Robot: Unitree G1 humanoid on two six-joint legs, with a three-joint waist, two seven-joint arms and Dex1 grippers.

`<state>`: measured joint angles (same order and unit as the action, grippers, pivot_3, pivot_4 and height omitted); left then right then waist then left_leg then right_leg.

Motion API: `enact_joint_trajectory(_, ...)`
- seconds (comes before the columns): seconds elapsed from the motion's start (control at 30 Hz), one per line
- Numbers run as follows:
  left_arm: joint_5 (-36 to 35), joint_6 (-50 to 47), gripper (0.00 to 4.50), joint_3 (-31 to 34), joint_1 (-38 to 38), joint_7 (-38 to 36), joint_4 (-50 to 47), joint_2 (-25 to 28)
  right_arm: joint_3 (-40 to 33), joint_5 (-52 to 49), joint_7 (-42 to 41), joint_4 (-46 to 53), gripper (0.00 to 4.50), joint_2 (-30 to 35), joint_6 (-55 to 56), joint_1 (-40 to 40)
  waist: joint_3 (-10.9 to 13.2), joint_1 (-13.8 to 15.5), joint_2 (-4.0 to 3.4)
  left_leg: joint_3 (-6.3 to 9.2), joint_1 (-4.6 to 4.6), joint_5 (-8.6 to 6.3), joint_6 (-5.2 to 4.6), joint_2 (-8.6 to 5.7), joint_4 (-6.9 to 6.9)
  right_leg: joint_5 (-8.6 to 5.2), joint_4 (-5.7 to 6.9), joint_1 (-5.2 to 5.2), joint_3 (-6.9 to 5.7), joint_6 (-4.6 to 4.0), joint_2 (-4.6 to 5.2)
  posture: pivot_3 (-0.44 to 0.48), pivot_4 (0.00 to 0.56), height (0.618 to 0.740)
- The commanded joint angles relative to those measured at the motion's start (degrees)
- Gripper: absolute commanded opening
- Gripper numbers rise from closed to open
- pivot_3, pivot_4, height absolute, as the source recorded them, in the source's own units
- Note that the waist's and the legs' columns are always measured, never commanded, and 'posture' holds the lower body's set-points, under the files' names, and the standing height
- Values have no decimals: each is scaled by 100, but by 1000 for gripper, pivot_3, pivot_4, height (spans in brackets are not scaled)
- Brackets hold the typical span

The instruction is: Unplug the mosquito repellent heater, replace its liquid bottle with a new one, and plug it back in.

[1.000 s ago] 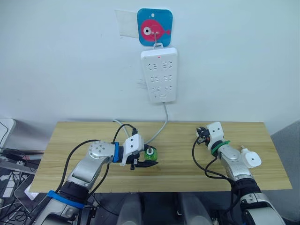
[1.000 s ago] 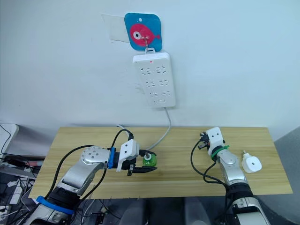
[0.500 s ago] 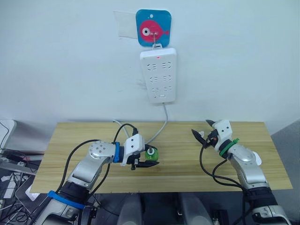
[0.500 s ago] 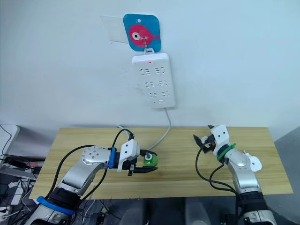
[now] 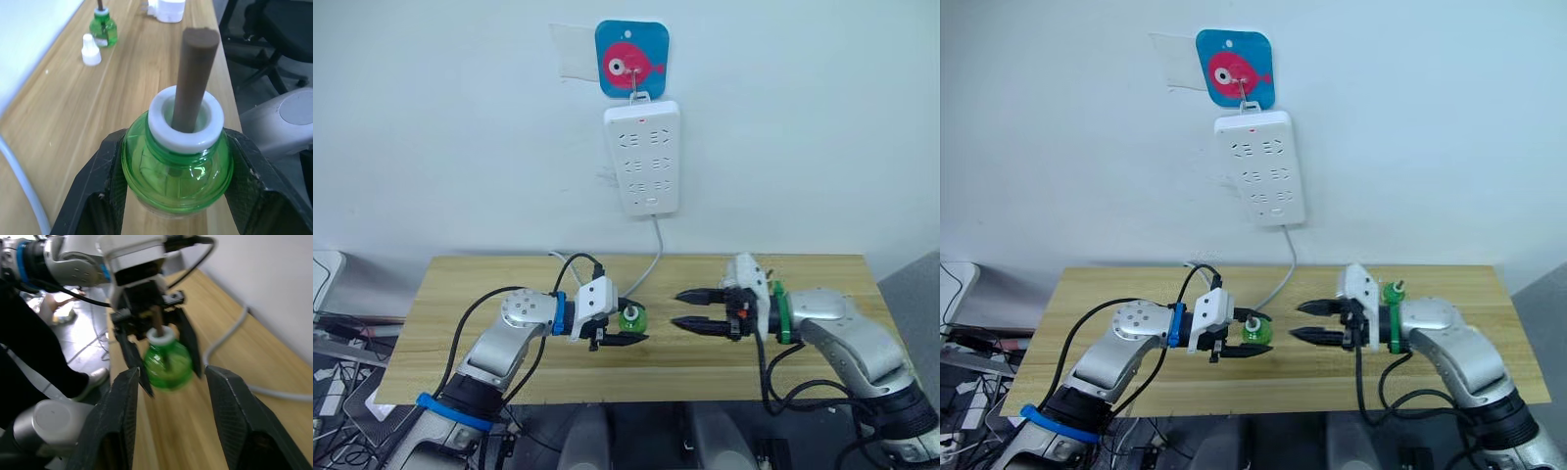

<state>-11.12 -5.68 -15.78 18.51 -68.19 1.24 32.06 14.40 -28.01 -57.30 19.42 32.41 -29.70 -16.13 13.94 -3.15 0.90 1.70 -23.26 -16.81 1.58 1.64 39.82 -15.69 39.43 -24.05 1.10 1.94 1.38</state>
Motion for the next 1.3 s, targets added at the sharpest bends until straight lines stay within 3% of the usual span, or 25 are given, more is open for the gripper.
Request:
enact_joint_trajectory(0.03, -65, 27, 2250, -12, 41, -37, -228, -32, 190, 173, 109, -54, 2150, -274, 154, -132, 0, -1, 0, 0, -1, 0, 0, 0, 0, 0, -1, 0, -1, 0, 0, -74, 189, 740)
enact_joint_trajectory(0.7, -187, -265, 2250, 41, 180, -13, -363, -155, 599, 806, 177, -823, 2150, -1144, 689, -351, 0, 25, 0, 31, -1, 1, 1, -2, 2, 0, 0, 0, -3, 0, 2, -54, 210, 740)
enact_joint_trajectory(0.87, -278, -395, 2250, 79, 172, -16, -477, -160, 499, 808, 204, -988, 865, -1253, 742, -353, 0, 24, 0, 32, -1, 0, 1, -1, 2, 0, 1, 0, -3, 0, 1, -49, 214, 740)
enact_joint_trajectory(1.23, -576, -653, 2250, 248, 124, 26, -622, -252, 108, 578, 321, -1015, 863, -1310, 631, -395, 0, 26, 0, 33, -1, 0, 1, -1, 2, 0, 0, 0, -3, 0, 1, -48, 215, 740)
enact_joint_trajectory(1.3, -736, -759, 2977, 358, 109, 43, -649, -290, -121, 333, 448, -899, 863, -1306, 334, -407, 0, 28, 0, 33, -1, 0, 1, -1, 2, 0, 0, 0, -3, 0, 2, -48, 215, 740)
